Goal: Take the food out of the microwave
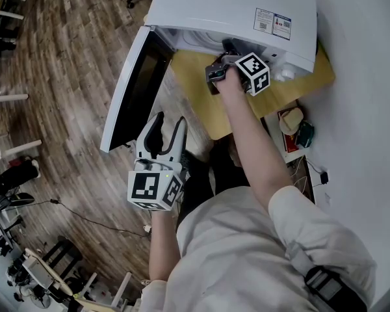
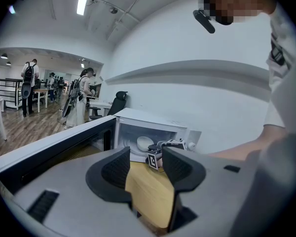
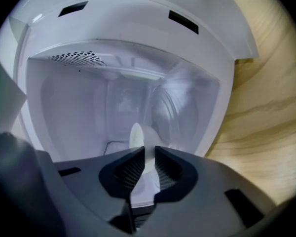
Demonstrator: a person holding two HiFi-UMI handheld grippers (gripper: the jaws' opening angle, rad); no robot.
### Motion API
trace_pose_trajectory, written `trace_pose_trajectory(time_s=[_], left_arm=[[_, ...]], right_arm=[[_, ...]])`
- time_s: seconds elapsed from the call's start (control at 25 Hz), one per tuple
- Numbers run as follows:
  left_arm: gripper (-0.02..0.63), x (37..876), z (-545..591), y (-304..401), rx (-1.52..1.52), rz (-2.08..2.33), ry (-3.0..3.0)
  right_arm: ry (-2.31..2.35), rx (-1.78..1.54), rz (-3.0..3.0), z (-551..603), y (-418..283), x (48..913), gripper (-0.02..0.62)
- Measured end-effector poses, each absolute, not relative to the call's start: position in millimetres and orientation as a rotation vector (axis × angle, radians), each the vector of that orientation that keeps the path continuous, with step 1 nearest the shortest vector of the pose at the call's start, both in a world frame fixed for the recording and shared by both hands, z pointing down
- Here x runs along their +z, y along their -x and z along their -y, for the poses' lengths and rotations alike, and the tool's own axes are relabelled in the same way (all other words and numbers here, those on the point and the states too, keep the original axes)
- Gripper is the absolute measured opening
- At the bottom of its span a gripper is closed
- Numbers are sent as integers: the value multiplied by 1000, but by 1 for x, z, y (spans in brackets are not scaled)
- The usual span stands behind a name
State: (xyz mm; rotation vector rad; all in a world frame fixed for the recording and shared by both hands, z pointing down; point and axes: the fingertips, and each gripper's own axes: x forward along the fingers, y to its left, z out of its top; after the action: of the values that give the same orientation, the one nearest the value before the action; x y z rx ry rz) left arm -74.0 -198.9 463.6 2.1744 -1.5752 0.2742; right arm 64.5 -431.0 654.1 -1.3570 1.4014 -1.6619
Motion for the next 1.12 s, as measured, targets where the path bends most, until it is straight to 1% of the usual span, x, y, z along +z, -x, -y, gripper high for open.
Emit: trace_pose_trajectory(time_s=[0.56,1.12], left_arm=[[183,460,183,70,256,1576,-2184],[182,448,172,60,238,1528,-2251]], right_arm=[[1361,-1666,-1465,408,-66,641,38],[1360,-1690,-1484,357,-71,614,38]])
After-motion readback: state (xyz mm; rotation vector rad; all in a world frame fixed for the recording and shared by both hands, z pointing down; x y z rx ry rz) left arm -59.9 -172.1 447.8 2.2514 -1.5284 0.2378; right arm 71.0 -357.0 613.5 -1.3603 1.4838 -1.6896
